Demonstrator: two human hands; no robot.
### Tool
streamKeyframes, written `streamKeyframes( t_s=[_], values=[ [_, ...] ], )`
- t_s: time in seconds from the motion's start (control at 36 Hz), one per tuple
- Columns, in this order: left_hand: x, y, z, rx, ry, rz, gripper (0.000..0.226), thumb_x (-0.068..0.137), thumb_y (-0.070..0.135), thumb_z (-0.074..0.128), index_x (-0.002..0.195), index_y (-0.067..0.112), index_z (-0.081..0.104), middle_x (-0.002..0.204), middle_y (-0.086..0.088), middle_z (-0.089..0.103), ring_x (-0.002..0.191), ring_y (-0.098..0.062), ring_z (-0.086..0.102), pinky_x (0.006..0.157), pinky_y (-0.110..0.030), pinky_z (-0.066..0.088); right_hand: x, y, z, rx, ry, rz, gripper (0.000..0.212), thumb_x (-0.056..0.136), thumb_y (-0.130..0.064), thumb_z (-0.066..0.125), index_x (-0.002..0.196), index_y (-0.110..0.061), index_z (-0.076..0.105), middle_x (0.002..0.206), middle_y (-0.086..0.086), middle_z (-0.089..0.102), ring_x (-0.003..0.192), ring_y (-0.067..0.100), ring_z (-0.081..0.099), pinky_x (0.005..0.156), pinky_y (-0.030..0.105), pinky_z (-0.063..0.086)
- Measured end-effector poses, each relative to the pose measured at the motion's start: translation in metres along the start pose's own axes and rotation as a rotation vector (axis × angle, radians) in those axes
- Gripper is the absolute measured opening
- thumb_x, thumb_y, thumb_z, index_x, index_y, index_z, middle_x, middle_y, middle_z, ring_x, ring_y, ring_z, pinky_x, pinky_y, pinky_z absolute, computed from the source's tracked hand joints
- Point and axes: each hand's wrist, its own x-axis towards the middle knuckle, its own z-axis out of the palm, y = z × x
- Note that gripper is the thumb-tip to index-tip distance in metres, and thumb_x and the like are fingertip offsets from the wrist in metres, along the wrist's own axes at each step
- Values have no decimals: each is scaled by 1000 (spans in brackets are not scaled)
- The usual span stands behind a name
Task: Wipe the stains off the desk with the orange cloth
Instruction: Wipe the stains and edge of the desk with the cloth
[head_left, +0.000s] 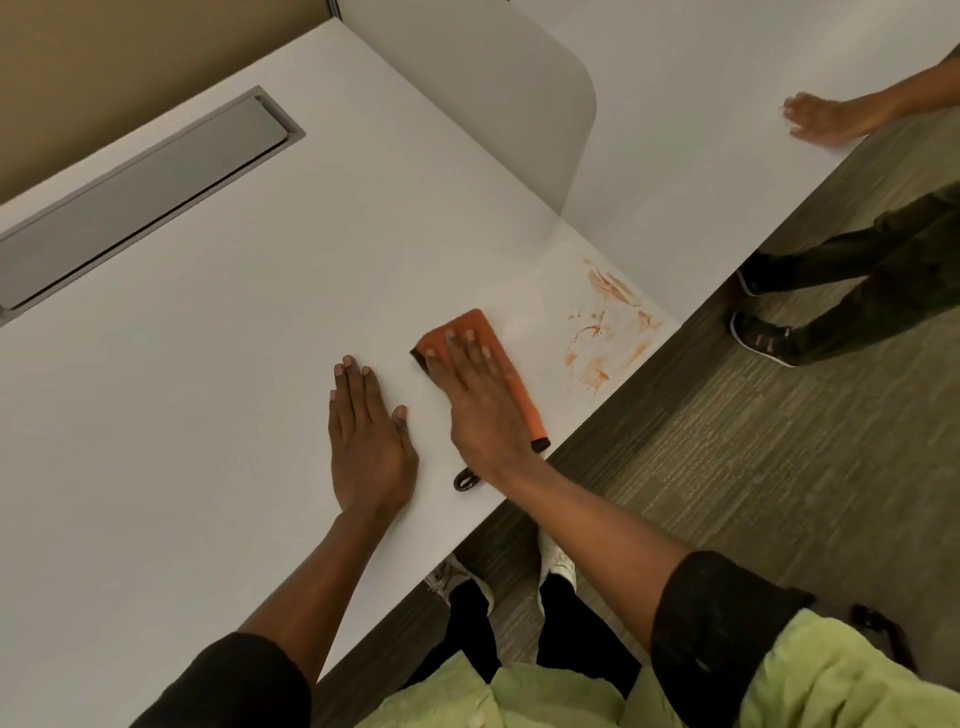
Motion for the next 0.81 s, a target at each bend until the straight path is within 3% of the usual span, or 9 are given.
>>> streamKeyframes(
  t_s=[0.11,0.28,0.42,0.56,0.61,0.69,0.75,0.81],
  values=[
    [0,-1,-1,25,-4,12,67,116,34,29,171,8,2,181,-5,-9,167,-17,-13,137,-40,0,46,30,-14,-51,34,136,81,87,17,44,162,-12,32,171,17,23,161,37,11,132,49,9],
    [-1,1,-2,35,14,19,65,115,31,31,171,6,7,181,-6,-6,167,-17,-12,136,-38,0,41,51,-29,-171,139,494,83,92,4,53,165,-12,17,173,20,10,161,37,3,131,52,9],
    [-1,1,-2,20,12,5,67,115,33,30,171,8,4,181,-4,-8,167,-17,-12,136,-39,0,1,6,-9,-184,66,344,83,91,3,49,165,-9,14,173,22,3,161,40,-1,130,55,11],
    [-1,0,-2,28,2,5,68,115,33,31,171,9,2,181,-3,-11,167,-15,-14,136,-40,1,48,36,-11,-133,43,220,86,85,15,46,164,-9,22,172,20,12,161,38,4,131,52,9],
    [0,0,-2,36,0,3,67,115,33,31,171,8,4,181,-3,-10,167,-16,-14,136,-39,0,68,57,-19,-147,47,278,87,85,16,46,164,-10,22,173,19,13,161,37,4,132,51,6],
    [0,1,-2,48,9,10,66,115,31,31,171,6,7,181,-5,-8,167,-16,-14,136,-39,1,79,71,-27,-215,132,504,83,89,10,46,165,-10,18,173,20,11,161,38,1,131,52,3],
    [0,0,-2,46,13,8,66,115,31,31,171,6,7,181,-5,-7,167,-16,-13,136,-39,1,73,60,-25,-234,177,636,82,92,3,48,165,-11,15,173,21,8,161,39,0,131,53,3],
    [0,0,-1,39,14,11,66,115,32,31,171,7,6,181,-4,-8,167,-16,-13,136,-39,1,59,38,-16,-250,195,655,83,92,-1,51,165,-10,14,173,23,6,161,41,0,131,53,5]
  ],
)
